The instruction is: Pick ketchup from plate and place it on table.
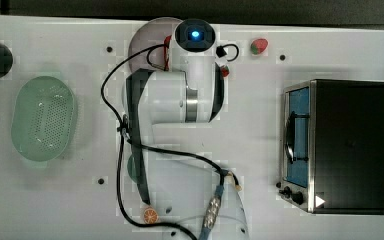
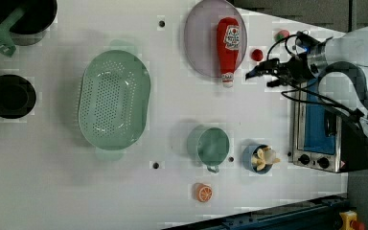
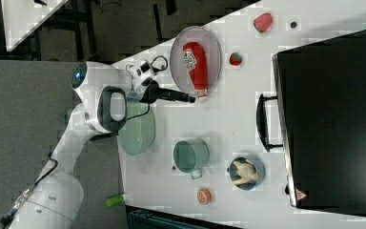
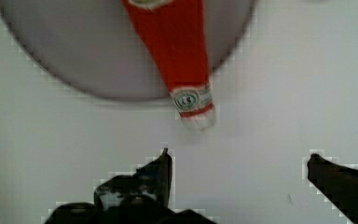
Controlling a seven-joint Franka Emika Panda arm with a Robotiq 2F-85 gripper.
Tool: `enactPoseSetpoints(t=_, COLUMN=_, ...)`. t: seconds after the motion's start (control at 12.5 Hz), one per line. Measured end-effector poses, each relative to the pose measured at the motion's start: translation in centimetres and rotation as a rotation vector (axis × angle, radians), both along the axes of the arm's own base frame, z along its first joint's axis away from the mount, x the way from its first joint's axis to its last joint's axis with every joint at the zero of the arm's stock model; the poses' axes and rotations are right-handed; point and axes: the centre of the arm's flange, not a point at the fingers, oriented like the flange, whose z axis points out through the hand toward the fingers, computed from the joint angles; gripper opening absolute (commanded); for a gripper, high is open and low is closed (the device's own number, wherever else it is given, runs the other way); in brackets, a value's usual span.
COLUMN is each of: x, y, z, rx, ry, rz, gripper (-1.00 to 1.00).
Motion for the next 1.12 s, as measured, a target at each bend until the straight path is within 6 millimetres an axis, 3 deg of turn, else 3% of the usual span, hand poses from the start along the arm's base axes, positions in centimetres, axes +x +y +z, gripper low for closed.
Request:
enactPoseSetpoints(t=0.32, x=3.5, y=1.6, z=-2.8, rx=0.007, ry=-0.097, rz=0.038, gripper=1.0)
enactPoseSetpoints(t=0.56, x=5.3, y=2.3, z=-7.0, rx=-0.014, ry=-0.119, rz=0.08, gripper=1.0)
enactPoseSetpoints(t=0.88, x=6.1, y=2.7, z=-12.9, rx=-0.011, ry=-0.102, rz=0.096, gripper=1.0)
enactPoseSetpoints(t=1.04, x=6.3, y=2.6, z=-14.8, rx=-0.005, ry=-0.116, rz=0.091, gripper=1.0)
enactPoseSetpoints(t=1.12, x=6.4, y=2.6, z=-14.7, rx=-0.005, ry=-0.122, rz=0.09, gripper=1.0)
